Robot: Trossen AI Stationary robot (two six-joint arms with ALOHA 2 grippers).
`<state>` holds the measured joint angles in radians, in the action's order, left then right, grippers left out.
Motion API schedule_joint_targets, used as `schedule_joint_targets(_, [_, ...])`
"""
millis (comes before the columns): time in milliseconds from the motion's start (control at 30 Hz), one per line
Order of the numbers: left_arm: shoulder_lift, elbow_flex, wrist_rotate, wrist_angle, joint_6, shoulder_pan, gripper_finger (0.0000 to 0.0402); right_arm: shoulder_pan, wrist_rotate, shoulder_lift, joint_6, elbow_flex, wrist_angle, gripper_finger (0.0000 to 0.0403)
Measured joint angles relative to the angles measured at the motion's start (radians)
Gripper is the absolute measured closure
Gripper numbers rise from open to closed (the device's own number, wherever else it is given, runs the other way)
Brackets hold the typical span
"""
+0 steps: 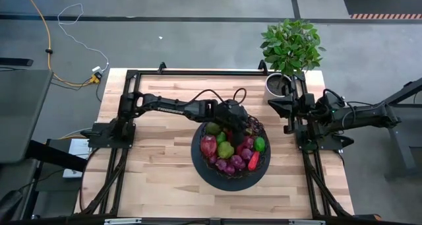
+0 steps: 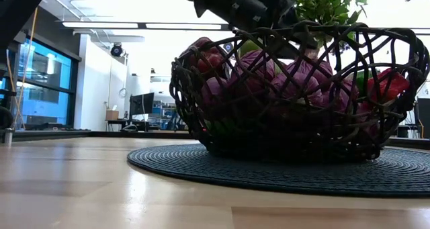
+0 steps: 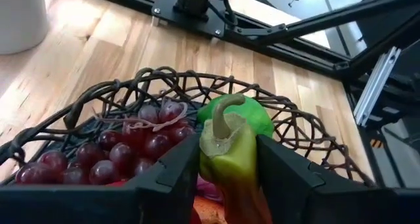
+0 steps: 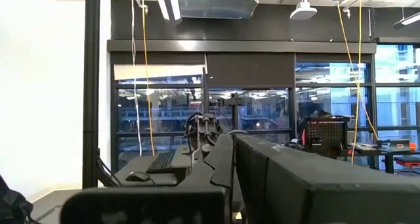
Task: Build produce basket
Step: Put the red chili pepper into the basket
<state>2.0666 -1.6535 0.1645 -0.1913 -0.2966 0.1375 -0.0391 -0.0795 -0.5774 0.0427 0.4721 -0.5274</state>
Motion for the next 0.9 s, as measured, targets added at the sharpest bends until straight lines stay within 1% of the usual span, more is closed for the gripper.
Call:
schedule_joint_targets(100, [0.011,0.000,0.003,0.002,0.024,0.000,0.0254,0.000,0.000,0.000,0.000,0.000,0.001,0.0403])
schedule_joint_targets(367, [0.019,-0.001,0.026,0.018,0.022,-0.001,0.0185,0.000,0.000,0.000,-0.001,0.000,0.010,0.0403])
schedule_joint_targets(533, [0.019,-0.001,0.026,0.037,0.020,0.000,0.0155,0.000,-0.001,0.000,-0.001,0.000,0.013,0.0403])
schedule_joint_targets(633, [0.016,0.000,0.042,0.034,0.020,0.007,0.0146,0.000,-0.001,0.000,-0.001,0.000,0.014,0.0403])
schedule_joint_targets(733, [0.004,0.001,0.046,0.018,0.028,0.023,0.0145,0.000,-0.001,0.000,-0.001,0.000,0.014,0.0403])
schedule_joint_targets(900, [-0.086,0.002,0.038,-0.056,0.063,0.081,0.0150,0.000,-0.001,-0.001,-0.001,0.000,0.013,0.0403])
